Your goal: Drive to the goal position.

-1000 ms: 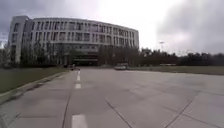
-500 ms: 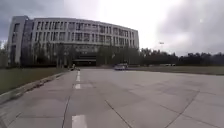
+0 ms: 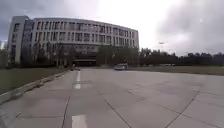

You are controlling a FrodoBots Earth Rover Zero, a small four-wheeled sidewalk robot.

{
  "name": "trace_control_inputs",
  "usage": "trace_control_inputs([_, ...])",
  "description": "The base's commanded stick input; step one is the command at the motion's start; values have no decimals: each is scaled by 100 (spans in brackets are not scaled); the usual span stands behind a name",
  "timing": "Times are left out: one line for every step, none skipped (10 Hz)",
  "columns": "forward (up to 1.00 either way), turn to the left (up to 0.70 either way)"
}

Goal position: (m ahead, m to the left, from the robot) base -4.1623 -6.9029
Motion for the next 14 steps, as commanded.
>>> trace_control_inputs([5, 0])
trace_control_inputs([5, 0])
trace_control_inputs([5, 0])
trace_control_inputs([5, 0])
trace_control_inputs([5, 0])
trace_control_inputs([5, 0])
trace_control_inputs([5, 0])
trace_control_inputs([5, 0])
trace_control_inputs([5, 0])
trace_control_inputs([4, 0])
trace_control_inputs([5, 0])
trace_control_inputs([4, 0])
trace_control_inputs([5, 0])
trace_control_inputs([5, 0])
